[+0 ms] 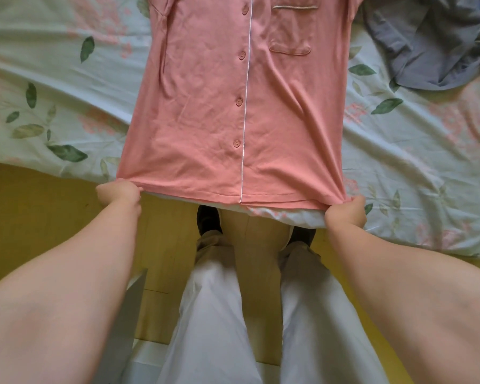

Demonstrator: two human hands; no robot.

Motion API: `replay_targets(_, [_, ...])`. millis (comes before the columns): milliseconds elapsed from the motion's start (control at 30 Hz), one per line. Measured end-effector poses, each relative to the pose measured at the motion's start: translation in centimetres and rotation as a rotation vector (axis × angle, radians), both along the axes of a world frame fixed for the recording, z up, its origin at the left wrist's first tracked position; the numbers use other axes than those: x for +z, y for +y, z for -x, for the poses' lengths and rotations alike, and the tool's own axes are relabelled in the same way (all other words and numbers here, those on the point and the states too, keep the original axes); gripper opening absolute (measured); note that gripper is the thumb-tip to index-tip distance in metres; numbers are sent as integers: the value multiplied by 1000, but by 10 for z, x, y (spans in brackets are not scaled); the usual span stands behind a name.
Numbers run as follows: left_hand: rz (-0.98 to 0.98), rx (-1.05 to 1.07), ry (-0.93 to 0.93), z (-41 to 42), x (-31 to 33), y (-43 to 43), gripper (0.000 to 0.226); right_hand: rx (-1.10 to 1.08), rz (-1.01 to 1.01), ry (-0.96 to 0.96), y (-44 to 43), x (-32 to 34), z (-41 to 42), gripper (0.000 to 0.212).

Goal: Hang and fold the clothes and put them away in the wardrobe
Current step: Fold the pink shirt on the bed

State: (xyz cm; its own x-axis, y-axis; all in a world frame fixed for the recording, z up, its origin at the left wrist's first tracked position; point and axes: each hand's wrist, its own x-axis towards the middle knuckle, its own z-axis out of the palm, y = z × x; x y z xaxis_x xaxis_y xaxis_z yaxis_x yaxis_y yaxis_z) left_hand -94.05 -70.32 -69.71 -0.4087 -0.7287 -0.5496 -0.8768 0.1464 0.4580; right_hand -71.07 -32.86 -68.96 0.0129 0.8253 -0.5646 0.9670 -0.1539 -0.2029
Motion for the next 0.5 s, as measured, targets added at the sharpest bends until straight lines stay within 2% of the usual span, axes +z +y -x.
replay_targets(67, [-14, 67, 0, 0, 3, -2, 39, -136, -4, 44, 1, -2, 2, 29])
replay_targets(167, [6, 70, -19, -1, 4, -7, 46, -263, -13, 24, 3, -1, 11, 45])
replay_targets(300, [-19, 84, -26, -4, 9, -2, 44, -241, -16, -101, 9, -2, 13, 41])
replay_targets(333, [-22, 96, -22, -4, 11, 1, 42, -305, 8, -114, 9, -2, 12, 40])
replay_targets(433, [-61, 112, -52, -4, 11, 4, 40, -357, 82, -11, 11, -2, 9, 43])
replay_targets(500, [-129, 72, -100, -4, 13, 5, 42, -366, -28, -25, 10, 2, 12, 44])
